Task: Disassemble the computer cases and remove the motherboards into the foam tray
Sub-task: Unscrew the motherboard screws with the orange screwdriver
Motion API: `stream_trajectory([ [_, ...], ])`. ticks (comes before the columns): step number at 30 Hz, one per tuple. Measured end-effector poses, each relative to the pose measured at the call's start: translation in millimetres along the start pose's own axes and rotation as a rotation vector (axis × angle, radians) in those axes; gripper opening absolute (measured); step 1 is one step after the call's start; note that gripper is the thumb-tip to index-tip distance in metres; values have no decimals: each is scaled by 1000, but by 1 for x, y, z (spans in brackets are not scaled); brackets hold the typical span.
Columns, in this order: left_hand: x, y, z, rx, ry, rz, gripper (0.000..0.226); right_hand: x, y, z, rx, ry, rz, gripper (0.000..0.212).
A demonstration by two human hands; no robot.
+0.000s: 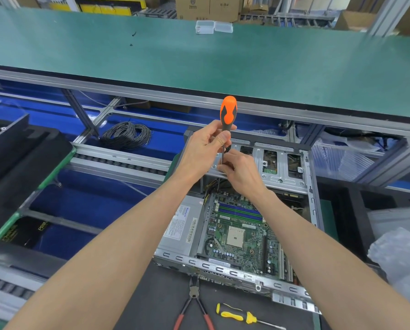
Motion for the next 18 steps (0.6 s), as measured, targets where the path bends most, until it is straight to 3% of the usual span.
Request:
stream_trajectory([
  [18,-5,0,2,-41,15,-13,21,1,0,0,-4,6,-6,19],
])
Point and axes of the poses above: each hand's wrist, its own z-axis towards the middle knuckle, its own y-axis out of the palm, x = y × z, the point moved 5 cm from there along z, towards the middle knuckle, and after that the axes turned 5 degrees about z, right-handed, at the moved point
